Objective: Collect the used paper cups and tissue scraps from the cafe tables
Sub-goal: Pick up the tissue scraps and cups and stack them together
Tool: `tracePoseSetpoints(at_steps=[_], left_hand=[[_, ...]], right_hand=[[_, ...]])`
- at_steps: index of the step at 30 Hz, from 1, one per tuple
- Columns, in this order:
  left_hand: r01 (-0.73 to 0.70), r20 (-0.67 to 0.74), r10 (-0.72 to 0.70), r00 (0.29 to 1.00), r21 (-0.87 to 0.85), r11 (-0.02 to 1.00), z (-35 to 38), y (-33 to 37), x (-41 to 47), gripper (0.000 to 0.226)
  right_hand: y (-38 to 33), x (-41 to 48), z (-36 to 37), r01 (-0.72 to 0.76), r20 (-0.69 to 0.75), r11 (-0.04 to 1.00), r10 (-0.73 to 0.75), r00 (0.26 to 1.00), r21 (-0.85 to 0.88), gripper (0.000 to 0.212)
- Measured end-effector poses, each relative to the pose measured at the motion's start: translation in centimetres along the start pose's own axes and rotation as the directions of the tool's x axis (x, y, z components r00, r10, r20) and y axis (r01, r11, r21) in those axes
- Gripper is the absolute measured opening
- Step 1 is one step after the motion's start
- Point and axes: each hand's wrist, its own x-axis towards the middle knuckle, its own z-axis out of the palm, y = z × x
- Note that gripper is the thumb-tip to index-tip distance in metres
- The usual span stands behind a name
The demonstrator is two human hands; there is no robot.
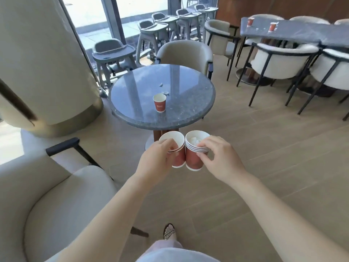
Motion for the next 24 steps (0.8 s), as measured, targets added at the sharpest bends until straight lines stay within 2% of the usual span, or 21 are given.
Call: tracePoseSetpoints(at_steps=[9, 15, 19, 24], left_hand=[[0.016, 0.007, -0.016, 1.0, 0.054, 0.998, -1.4, -5.9, 15.2, 0.006], [0.082, -0.06, -0.078, 0.995, 0.067, 0.994, -1.2, -9.3, 24.1, 0.006], [0.116, -0.073, -0.109, 0.991, 0.103, 0.988, 0.1, -10.6, 29.3, 0.009], [0.218, -0.154, -0.194, 0.969, 0.152, 0.964, 1.9, -12.0, 34.0, 0.008]], right_hand=[[4.5, 15.5, 4.1, 0.017, 0.009, 1.0, -0.017, 1.0, 0.015, 0.017], [8.3, 25.2, 6.2, 0.067, 0.002, 0.996, -0.067, 0.998, 0.057, 0.019], [10.9, 32.0, 7.9, 0.129, 0.056, 0.989, -0.133, 0.99, 0.073, 0.017], [14.8, 38.1, 10.0, 0.175, 0.149, 0.979, -0.189, 0.971, 0.102, 0.015]])
